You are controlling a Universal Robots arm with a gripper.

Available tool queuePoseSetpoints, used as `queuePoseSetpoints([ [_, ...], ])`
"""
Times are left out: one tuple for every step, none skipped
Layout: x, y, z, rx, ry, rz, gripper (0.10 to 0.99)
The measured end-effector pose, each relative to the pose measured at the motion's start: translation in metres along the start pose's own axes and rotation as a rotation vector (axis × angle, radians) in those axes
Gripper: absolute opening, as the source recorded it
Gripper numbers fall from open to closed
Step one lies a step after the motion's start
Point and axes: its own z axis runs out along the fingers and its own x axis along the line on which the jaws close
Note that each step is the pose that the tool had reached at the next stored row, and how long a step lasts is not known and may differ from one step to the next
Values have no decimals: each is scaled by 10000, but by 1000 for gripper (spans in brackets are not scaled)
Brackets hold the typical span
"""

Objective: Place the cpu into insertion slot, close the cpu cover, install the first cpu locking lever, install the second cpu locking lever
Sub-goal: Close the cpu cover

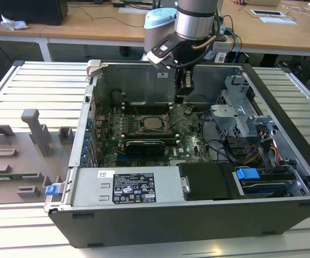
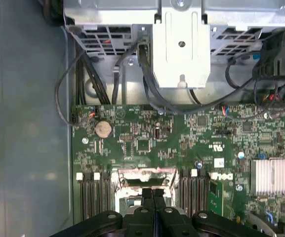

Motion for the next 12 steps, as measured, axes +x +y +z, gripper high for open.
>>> queuePoseSetpoints([
  [0, 17, 0, -1, 0, -1, 106],
  [1, 44, 0, -1, 0, -1, 106],
  [1, 59, 0, 0, 0, 0, 106],
  [1, 87, -1, 0, -1, 0, 106],
  [2, 108, -1, 0, 0, -1, 106],
  [2, 122, -1, 0, 0, 0, 106],
  [2, 149, -1, 0, 0, 0, 106],
  [2, 168, -1, 0, -1, 0, 106],
  [3, 186, -2, 0, -1, 0, 106],
  [3, 201, -2, 0, -1, -1, 106],
  [3, 227, -2, 0, -1, 0, 106],
  [4, 259, -2, 0, 0, 0, 106],
])
